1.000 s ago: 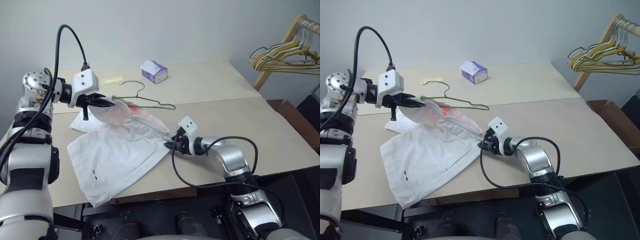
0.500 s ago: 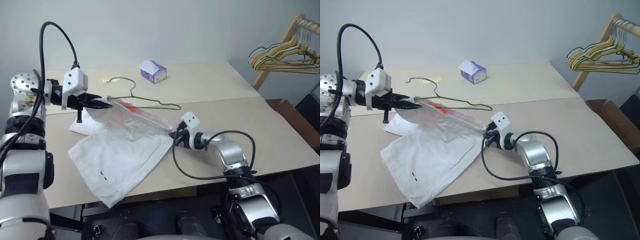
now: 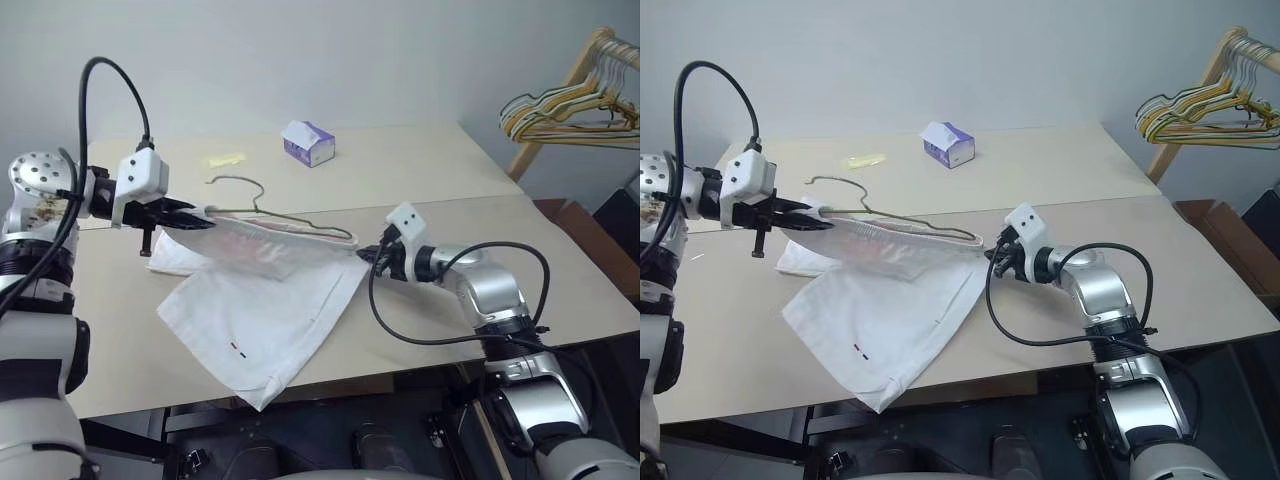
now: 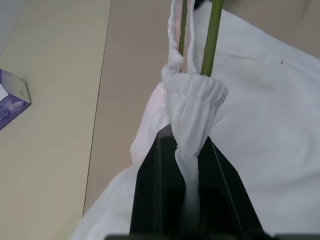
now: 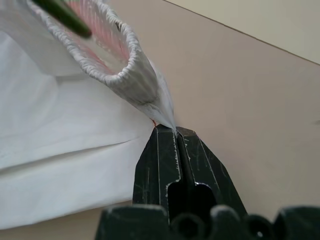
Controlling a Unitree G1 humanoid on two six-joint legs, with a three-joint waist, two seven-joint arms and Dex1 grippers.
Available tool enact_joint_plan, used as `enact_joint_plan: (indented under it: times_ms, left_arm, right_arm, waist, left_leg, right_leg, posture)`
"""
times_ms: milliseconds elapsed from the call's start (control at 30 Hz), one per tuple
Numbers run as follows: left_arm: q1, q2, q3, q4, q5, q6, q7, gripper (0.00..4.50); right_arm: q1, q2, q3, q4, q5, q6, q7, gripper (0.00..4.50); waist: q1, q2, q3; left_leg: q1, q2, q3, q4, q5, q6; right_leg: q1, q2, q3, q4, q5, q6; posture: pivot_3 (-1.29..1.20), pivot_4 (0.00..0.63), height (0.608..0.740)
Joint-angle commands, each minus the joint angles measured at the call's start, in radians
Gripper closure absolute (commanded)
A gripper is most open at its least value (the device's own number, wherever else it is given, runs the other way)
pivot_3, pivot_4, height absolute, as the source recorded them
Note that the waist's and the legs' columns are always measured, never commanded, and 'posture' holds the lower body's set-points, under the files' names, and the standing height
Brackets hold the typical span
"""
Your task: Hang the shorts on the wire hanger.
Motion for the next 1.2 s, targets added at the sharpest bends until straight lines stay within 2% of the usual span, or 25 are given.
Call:
enact_joint_plan:
  times_ms: [33, 133, 267, 367, 467, 533, 700, 867, 1100, 1200]
  left_arm:
    - [-0.045, 0.003, 0.035, 0.031, 0.059, -0.030, 0.009, 4.50]
    - [-0.048, -0.016, 0.048, 0.047, 0.093, -0.043, 0.040, 4.50]
    - [-0.056, -0.046, 0.062, 0.053, 0.131, -0.059, 0.080, 4.50]
    - [-0.072, -0.069, 0.077, 0.055, 0.136, -0.063, 0.087, 4.50]
    - [-0.090, -0.086, 0.087, 0.059, 0.149, -0.065, 0.092, 4.50]
    - [-0.100, -0.096, 0.095, 0.063, 0.152, -0.066, 0.094, 4.50]
    - [-0.113, -0.108, 0.109, 0.067, 0.162, -0.067, 0.116, 4.50]
    - [-0.100, -0.110, 0.136, 0.055, 0.152, -0.060, 0.121, 4.50]
    - [-0.063, -0.110, 0.147, 0.043, 0.160, -0.069, 0.122, 4.50]
    - [-0.053, -0.113, 0.158, 0.031, 0.148, -0.067, 0.113, 4.50]
  right_arm:
    - [0.000, -0.052, -0.021, -0.073, -0.011, -0.033, 0.010, 4.48]
    - [0.004, -0.082, -0.025, -0.134, 0.003, -0.037, 0.036, 4.48]
    - [-0.043, -0.168, 0.038, -0.256, -0.017, -0.011, 0.116, 4.48]
    - [-0.138, -0.239, 0.107, -0.337, -0.040, 0.036, 0.185, 4.48]
    - [-0.271, -0.262, 0.166, -0.337, -0.077, 0.086, 0.208, 4.48]
    - [-0.329, -0.284, 0.218, -0.333, -0.132, 0.049, 0.227, 4.48]
    - [-0.446, -0.281, 0.268, -0.342, -0.153, 0.058, 0.295, 4.48]
    - [-0.409, -0.259, 0.298, -0.346, -0.222, -0.066, 0.259, 4.48]
    - [-0.393, -0.180, 0.257, -0.345, -0.222, -0.088, 0.208, 4.48]
    - [-0.383, -0.184, 0.273, -0.331, -0.251, -0.117, 0.206, 4.48]
  waist:
    - [0.000, 0.000, 0.000]
    - [0.001, 0.000, 0.000]
    - [0.002, 0.000, 0.000]
    - [0.000, 0.000, 0.000]
    - [-0.006, 0.000, 0.000]
    - [-0.004, 0.000, 0.000]
    - [-0.004, 0.000, 0.000]
    - [-0.004, 0.000, 0.000]
    - [-0.004, 0.000, 0.000]
    - [-0.004, 0.000, 0.000]
  left_leg:
    - [0.000, 0.000, 0.000, 0.000, 0.000, 0.000]
    - [0.000, 0.000, 0.000, 0.000, 0.000, 0.000]
    - [-0.001, 0.000, 0.000, 0.000, 0.000, 0.000]
    - [-0.001, 0.000, 0.000, 0.001, 0.000, 0.001]
    - [0.000, 0.000, 0.001, 0.001, 0.000, 0.001]
    - [0.000, 0.000, 0.000, 0.001, 0.000, 0.001]
    - [-0.001, 0.000, 0.001, 0.001, 0.000, 0.001]
    - [-0.002, 0.000, 0.001, 0.001, -0.001, 0.001]
    - [-0.002, 0.000, 0.001, 0.002, -0.001, 0.001]
    - [-0.001, 0.000, 0.001, 0.002, -0.001, 0.001]
  right_leg:
    - [0.000, 0.000, 0.000, 0.000, 0.000, 0.000]
    - [0.000, 0.000, 0.000, 0.000, 0.000, 0.000]
    - [0.000, 0.000, 0.000, -0.001, 0.000, 0.000]
    - [0.000, -0.001, 0.000, -0.002, 0.000, 0.000]
    - [-0.001, 0.000, 0.000, -0.003, 0.000, 0.000]
    - [-0.001, 0.000, 0.000, -0.003, 0.000, 0.000]
    - [-0.002, -0.001, 0.000, -0.003, 0.000, 0.000]
    - [-0.002, -0.001, 0.000, 0.000, 0.000, 0.000]
    - [-0.002, -0.001, 0.000, 0.000, 0.000, 0.001]
    - [-0.002, 0.000, 0.000, 0.001, 0.000, 0.001]
  posture:
    - [-0.02, 0.000, 0.740]
    - [-0.02, 0.000, 0.740]
    - [-0.03, 0.000, 0.740]
    - [-0.04, 0.000, 0.740]
    - [-0.05, 0.000, 0.740]
    - [-0.06, 0.000, 0.740]
    - [-0.06, 0.000, 0.740]
    - [-0.05, 0.000, 0.740]
    - [-0.05, 0.000, 0.740]
    - [-0.04, 0.000, 0.740]
